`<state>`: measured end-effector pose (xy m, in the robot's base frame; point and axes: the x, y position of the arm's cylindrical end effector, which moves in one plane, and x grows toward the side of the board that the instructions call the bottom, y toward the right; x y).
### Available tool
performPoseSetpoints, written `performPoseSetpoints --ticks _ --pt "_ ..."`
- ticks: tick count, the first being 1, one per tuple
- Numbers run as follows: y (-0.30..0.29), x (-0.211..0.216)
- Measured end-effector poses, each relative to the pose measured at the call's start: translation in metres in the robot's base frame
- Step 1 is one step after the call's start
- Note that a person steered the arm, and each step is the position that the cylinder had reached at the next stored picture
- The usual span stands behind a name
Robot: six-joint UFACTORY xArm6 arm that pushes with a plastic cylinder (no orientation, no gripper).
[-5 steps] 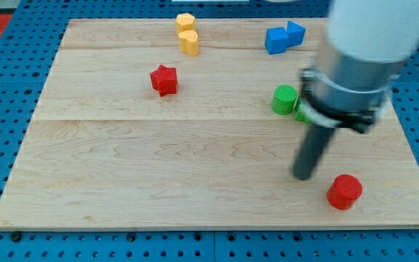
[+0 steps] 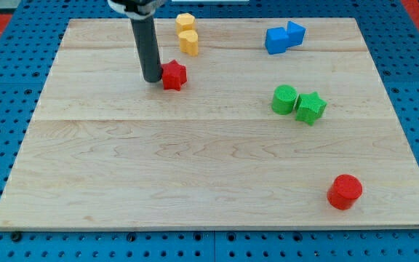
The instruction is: Push the red star to the left side of the red circle
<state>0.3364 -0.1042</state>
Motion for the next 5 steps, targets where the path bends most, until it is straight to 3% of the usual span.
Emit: performPoseSetpoints --ticks 1,2,3,5 --pt "0.035 -0.021" --pt "0.1 0.009" --pt "0.103 0.068" --pt "0.032 0.061"
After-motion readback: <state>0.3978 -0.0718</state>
